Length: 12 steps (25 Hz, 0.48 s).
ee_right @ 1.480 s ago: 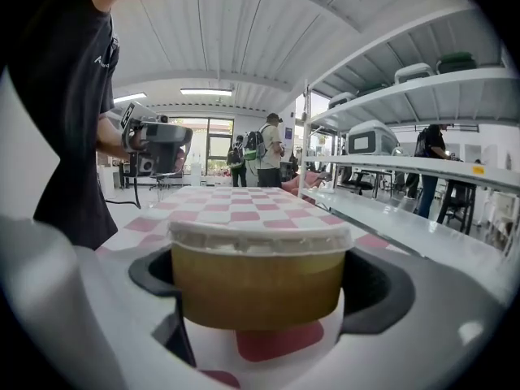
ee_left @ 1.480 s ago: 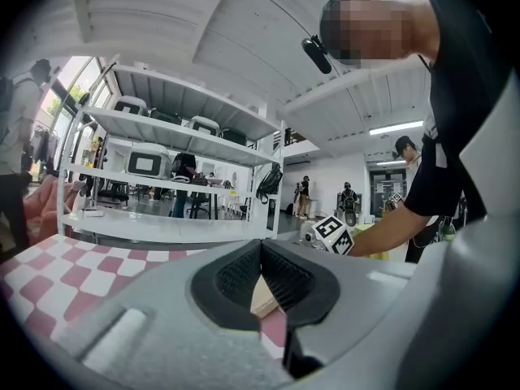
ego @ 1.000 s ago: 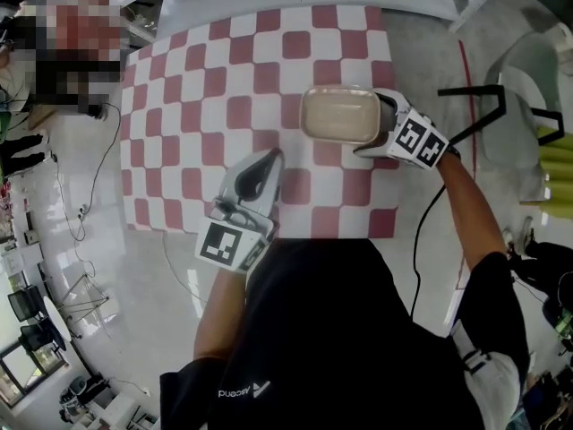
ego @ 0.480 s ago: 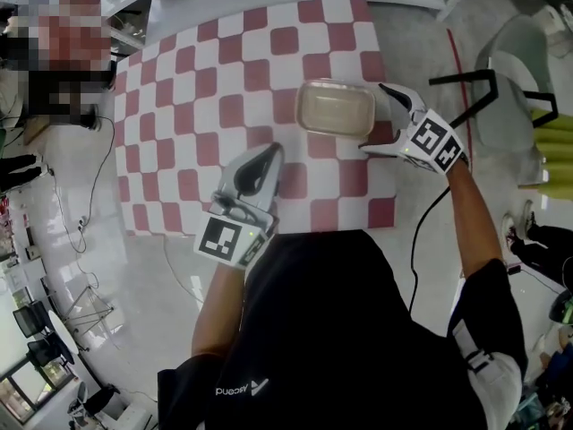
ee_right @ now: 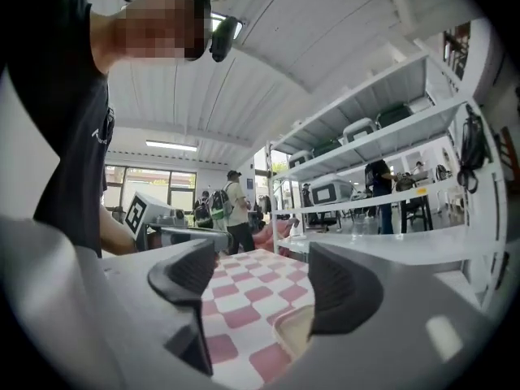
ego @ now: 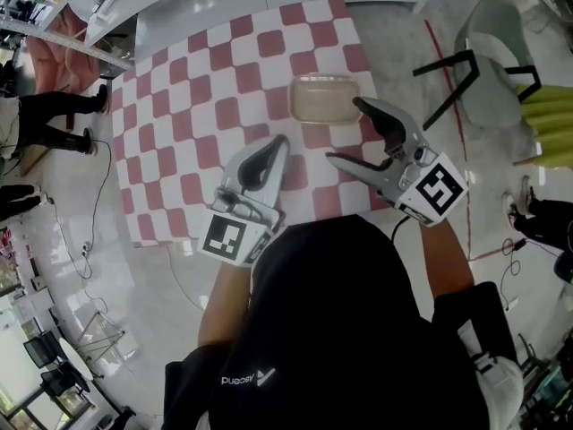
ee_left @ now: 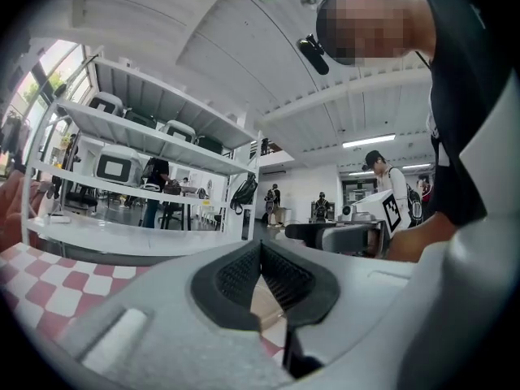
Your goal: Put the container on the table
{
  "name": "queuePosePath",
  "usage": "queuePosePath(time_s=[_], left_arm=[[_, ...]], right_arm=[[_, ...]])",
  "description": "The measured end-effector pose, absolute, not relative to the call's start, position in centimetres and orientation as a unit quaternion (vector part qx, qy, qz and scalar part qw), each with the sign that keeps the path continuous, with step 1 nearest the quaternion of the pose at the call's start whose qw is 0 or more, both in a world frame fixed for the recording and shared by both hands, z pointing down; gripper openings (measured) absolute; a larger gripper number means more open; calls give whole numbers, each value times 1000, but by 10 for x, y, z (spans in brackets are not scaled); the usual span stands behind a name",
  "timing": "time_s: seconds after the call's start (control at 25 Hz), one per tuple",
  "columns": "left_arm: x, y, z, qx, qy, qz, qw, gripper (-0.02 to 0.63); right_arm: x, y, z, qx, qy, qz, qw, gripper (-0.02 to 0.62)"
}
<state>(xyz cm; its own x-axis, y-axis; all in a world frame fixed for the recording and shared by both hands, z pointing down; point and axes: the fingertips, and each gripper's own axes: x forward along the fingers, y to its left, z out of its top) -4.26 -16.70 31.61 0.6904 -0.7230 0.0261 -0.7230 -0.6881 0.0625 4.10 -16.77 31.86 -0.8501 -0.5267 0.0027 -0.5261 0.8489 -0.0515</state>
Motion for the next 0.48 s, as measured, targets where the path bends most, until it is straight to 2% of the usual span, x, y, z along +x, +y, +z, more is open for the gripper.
queuePosePath(time_s=[0.12,0.4,0.48], left_arm=[[-39,-157,309,923,-384,-10,27,11],[-35,-136,298,929,-369,-22,15,10],[-35,-132,296,929,-369,-24,16,11]], right_arm=[[32,-148,304,-301,953,-21,25,193],[24,-117,304,-346,938,-14,23,15],[26,-113,303,-357,934,-14,27,3]])
